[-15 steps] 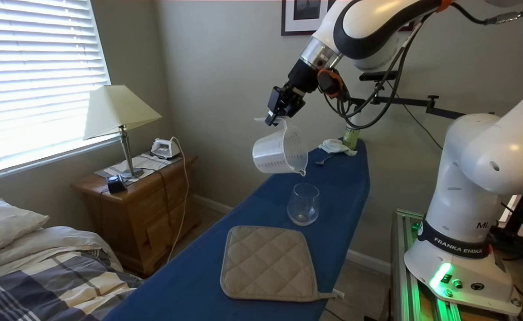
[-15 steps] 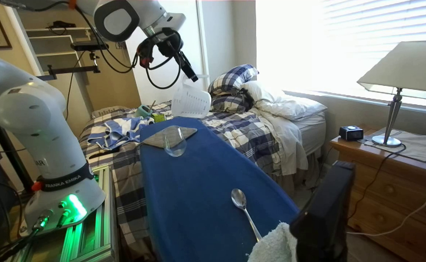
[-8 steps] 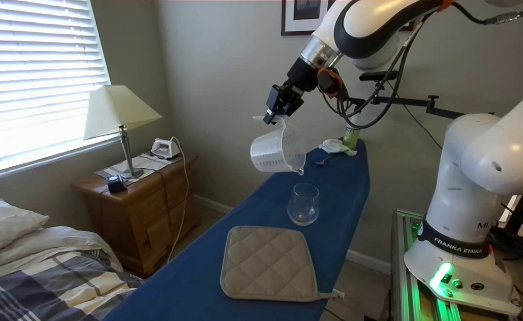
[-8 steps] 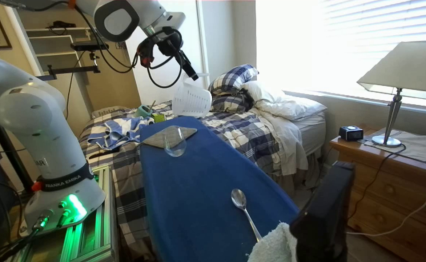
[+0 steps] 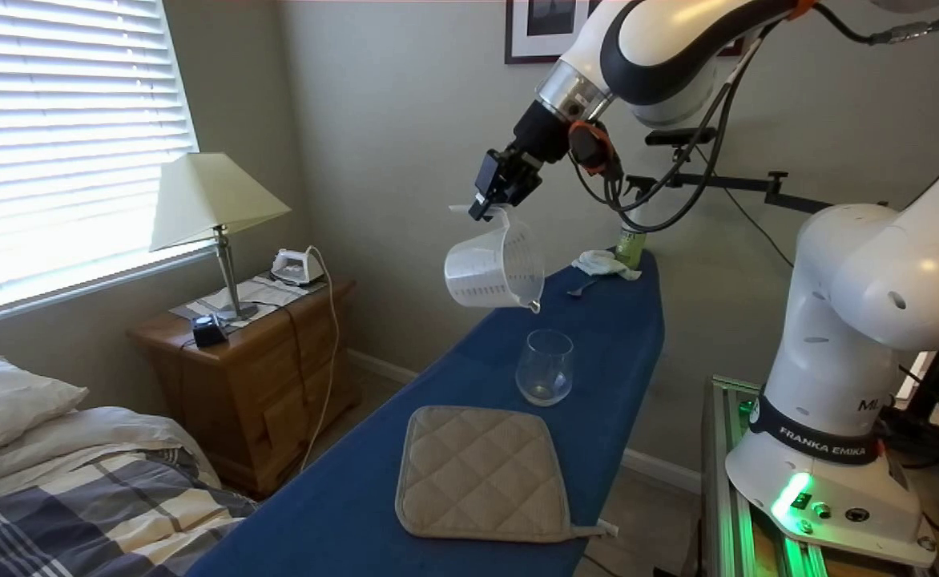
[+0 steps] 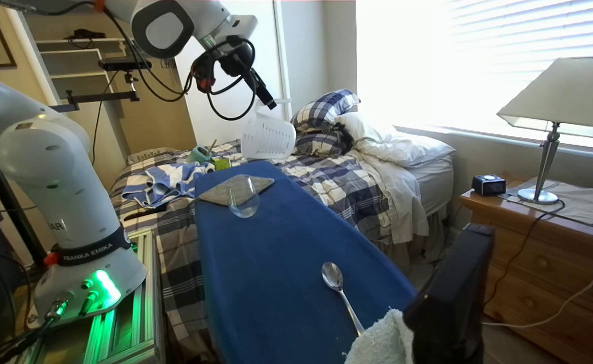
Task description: Pour the contents from the jar into the cup
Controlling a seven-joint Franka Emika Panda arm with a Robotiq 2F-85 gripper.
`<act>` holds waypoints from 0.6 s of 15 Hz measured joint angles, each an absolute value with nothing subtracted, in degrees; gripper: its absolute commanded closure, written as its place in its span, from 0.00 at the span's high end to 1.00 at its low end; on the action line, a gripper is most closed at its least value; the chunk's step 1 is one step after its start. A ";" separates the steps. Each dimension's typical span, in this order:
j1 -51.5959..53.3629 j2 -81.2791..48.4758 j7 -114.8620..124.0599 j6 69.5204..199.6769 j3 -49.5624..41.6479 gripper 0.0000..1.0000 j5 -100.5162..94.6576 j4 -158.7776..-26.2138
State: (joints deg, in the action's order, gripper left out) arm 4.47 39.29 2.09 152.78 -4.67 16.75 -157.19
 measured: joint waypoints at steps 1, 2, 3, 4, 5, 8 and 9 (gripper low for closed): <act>4.67 39.30 1.93 152.96 -4.78 0.09 16.75 -157.19; 4.81 39.30 1.78 153.08 -4.87 0.09 16.77 -157.18; 4.93 39.30 1.65 153.23 -4.97 0.09 16.77 -157.18; 5.06 39.33 1.46 153.37 -5.08 0.09 16.77 -157.16; 5.22 39.37 1.30 153.53 -5.22 0.09 16.77 -157.14; 5.59 39.61 0.90 153.73 -5.48 0.09 16.77 -157.09; 5.67 39.73 0.79 153.74 -5.51 0.09 16.77 -157.09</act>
State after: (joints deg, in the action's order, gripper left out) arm 5.67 39.73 0.79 153.74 -5.51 16.77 -157.09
